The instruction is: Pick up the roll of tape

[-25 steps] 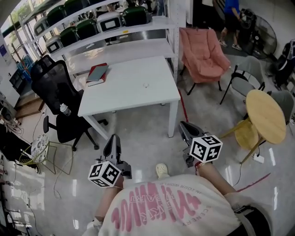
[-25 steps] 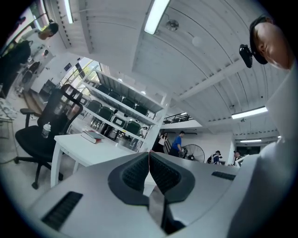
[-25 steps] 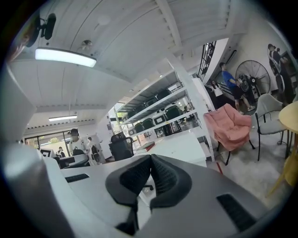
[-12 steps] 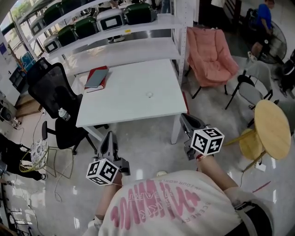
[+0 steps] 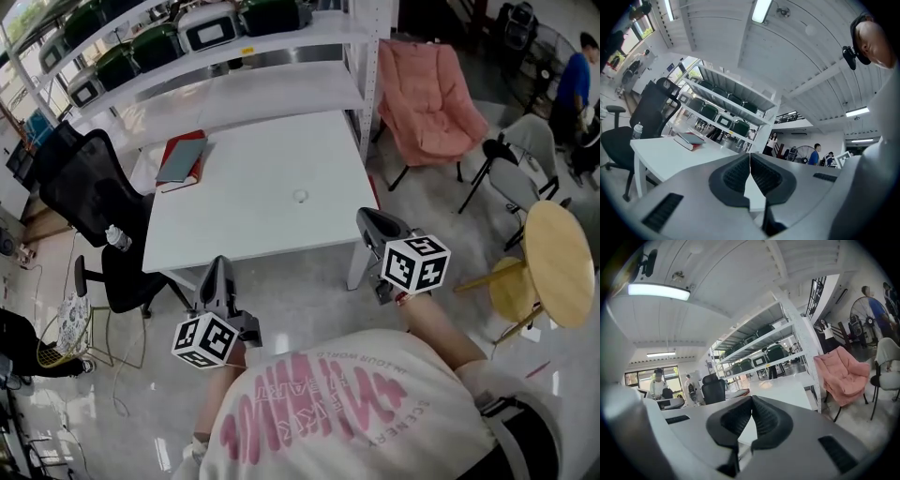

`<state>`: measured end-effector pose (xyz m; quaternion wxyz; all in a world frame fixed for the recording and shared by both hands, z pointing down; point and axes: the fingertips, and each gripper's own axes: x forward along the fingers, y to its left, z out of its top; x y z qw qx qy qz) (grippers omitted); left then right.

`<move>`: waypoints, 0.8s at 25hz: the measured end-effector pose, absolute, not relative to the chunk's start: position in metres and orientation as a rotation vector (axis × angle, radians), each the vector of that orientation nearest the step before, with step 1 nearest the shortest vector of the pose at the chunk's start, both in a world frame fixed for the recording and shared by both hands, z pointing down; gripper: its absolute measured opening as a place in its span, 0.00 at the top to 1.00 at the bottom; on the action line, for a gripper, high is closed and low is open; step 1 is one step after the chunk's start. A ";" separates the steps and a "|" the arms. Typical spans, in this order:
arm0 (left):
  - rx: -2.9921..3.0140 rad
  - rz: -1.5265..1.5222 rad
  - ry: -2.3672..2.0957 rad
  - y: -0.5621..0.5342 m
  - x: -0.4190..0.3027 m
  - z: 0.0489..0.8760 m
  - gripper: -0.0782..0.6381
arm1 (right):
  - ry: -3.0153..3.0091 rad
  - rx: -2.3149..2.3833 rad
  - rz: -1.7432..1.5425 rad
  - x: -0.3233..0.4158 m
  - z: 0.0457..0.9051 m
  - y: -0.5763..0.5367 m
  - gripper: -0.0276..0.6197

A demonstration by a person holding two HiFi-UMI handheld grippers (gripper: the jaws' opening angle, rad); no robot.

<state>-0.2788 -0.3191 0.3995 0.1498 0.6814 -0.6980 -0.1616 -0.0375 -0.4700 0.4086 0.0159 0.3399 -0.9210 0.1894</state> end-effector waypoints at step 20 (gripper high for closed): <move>1.764 -0.389 -2.039 -0.359 -0.360 0.464 0.86 | -2.603 0.750 0.582 -0.156 0.536 -0.603 0.94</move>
